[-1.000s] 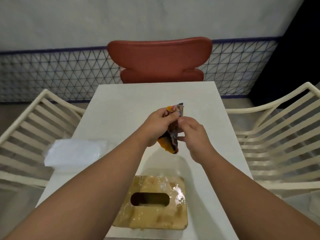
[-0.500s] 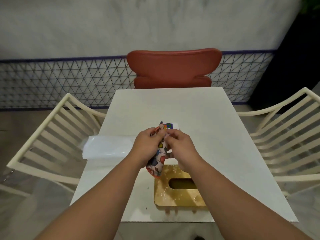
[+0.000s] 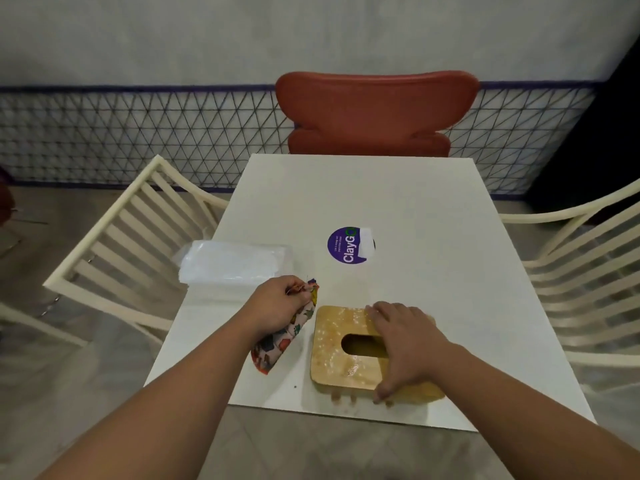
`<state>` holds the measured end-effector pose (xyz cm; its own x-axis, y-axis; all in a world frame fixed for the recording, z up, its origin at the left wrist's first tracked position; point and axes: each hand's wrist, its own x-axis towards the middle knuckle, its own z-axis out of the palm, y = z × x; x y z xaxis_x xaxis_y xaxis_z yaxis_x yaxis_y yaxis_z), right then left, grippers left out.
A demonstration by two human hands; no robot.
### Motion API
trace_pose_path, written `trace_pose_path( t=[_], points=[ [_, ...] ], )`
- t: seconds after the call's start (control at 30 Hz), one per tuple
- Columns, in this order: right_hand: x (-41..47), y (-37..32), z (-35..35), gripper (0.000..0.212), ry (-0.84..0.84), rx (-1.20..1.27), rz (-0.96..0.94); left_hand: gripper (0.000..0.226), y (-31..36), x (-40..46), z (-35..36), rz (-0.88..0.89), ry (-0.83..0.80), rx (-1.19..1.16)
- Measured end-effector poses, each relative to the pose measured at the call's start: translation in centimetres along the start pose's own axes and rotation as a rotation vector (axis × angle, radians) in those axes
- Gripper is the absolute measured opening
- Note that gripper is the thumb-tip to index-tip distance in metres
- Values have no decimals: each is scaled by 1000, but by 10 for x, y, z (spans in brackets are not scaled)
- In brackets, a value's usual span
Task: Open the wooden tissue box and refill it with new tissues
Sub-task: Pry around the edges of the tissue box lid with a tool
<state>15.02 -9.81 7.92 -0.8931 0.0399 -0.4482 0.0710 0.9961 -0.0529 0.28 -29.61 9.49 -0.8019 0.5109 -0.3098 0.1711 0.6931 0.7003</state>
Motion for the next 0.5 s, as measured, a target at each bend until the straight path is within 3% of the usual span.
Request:
trace_pose_path(
  t=[0.17, 0.5],
  points=[
    [4, 1, 3, 142, 22, -14, -17, 26, 18, 12, 19, 56, -53, 258],
    [8, 1, 9, 135, 54, -7, -26, 28, 31, 26, 39, 94, -62, 557]
  ],
)
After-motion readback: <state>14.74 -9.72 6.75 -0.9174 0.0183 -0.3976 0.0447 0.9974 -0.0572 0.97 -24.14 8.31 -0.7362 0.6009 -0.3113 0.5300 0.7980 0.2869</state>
